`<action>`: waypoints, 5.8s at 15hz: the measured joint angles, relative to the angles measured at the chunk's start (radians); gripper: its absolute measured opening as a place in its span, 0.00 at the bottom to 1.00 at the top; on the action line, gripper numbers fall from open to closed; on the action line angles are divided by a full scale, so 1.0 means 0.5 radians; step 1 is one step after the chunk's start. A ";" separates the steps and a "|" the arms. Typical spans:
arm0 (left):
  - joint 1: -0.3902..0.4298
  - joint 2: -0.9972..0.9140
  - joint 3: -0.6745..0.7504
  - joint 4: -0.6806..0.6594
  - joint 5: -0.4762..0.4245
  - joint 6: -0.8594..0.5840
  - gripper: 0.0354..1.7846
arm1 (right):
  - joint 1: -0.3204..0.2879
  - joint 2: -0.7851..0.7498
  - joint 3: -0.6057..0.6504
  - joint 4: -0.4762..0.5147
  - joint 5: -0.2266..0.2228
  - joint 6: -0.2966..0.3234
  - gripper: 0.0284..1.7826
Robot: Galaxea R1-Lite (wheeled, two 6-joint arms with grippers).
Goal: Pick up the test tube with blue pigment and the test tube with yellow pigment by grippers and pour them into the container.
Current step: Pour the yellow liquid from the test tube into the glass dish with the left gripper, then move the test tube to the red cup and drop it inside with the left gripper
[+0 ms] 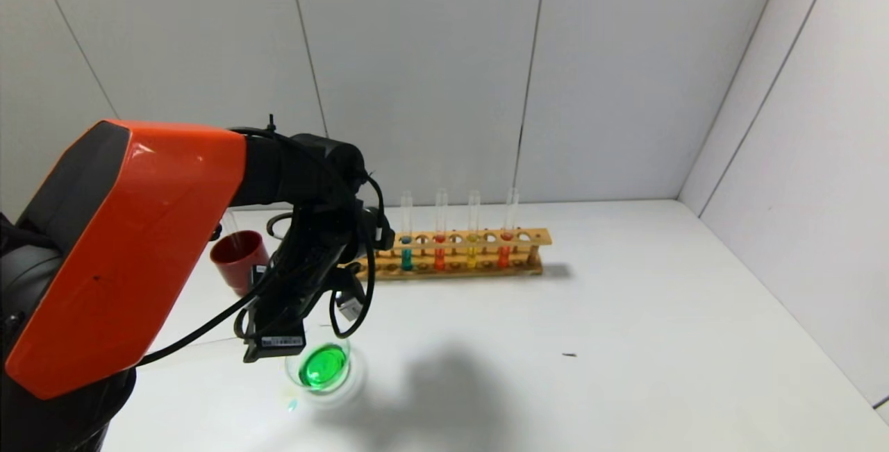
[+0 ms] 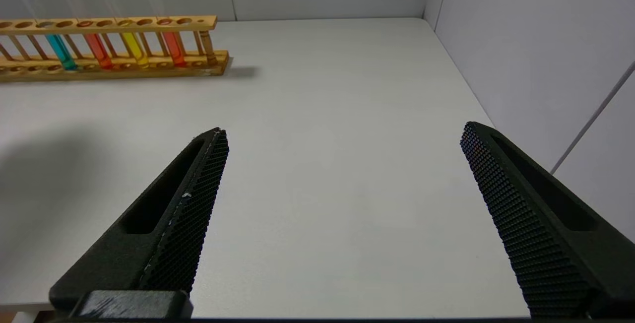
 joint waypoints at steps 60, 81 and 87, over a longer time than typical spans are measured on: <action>0.324 -1.291 0.730 -2.314 -0.309 -0.830 0.16 | 0.000 0.000 0.000 -0.001 0.000 0.000 0.96; 0.968 -0.905 0.838 -3.435 -0.349 -1.086 0.16 | 0.000 0.000 0.000 -0.001 -0.002 0.000 0.96; 0.976 -0.834 0.838 -3.425 -0.343 -1.130 0.16 | 0.000 0.000 0.000 -0.001 -0.001 0.000 0.96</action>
